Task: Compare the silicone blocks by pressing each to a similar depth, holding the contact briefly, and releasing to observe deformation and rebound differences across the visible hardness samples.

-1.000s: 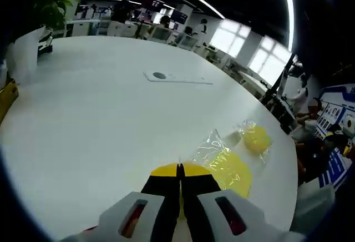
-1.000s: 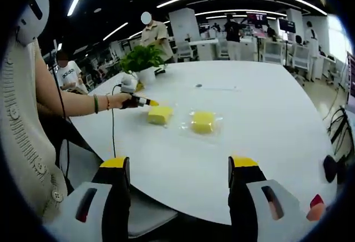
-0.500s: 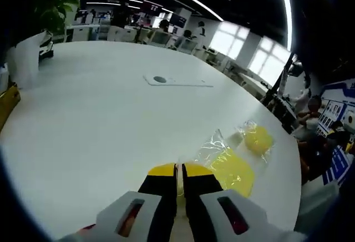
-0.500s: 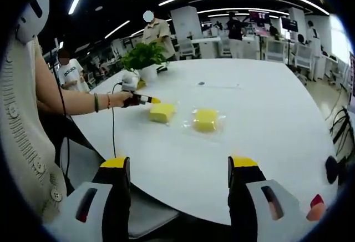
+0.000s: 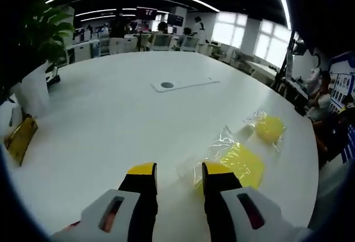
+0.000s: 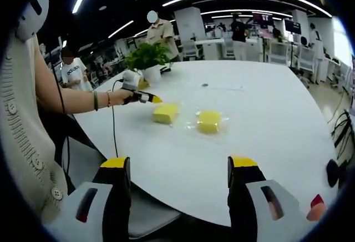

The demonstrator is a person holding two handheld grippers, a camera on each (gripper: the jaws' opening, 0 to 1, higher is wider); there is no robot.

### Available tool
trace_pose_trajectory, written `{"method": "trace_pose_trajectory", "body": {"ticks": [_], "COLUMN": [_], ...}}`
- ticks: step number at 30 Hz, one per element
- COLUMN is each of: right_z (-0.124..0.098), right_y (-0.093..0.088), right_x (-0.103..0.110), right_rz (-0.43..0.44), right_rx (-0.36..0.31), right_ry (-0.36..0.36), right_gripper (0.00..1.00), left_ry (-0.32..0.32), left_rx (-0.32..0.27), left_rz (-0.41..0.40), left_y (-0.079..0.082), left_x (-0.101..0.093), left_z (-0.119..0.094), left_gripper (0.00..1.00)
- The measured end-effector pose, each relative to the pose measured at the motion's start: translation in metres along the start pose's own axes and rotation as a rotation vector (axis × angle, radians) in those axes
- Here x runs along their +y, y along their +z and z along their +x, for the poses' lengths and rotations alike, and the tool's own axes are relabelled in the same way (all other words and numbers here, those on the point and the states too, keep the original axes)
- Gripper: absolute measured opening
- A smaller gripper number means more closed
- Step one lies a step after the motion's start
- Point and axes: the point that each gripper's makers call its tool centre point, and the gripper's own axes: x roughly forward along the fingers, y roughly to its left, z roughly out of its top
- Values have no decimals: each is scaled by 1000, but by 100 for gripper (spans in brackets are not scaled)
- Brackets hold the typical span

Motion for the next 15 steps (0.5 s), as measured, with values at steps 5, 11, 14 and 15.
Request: {"method": "trace_pose_trajectory", "body": {"ticks": [5, 11, 14, 15], "right_z": [1, 0, 0, -1], "right_y": [3, 12, 17, 18], "right_x": [4, 7, 9, 9], "right_rz": [-13, -29, -37, -42], "right_rx": [-11, -51, -71, -79], "right_ry": [20, 44, 58, 63], "right_gripper": [66, 66, 66, 66], "left_ry": [17, 8, -11, -17], "left_rx": [-15, -49, -71, -79], "left_rz": [50, 83, 99, 103], "left_y": [11, 28, 37, 41], "left_x": [-14, -42, -56, -62], "left_z": [-21, -51, -65, -71], "left_gripper": [35, 36, 36, 36]}}
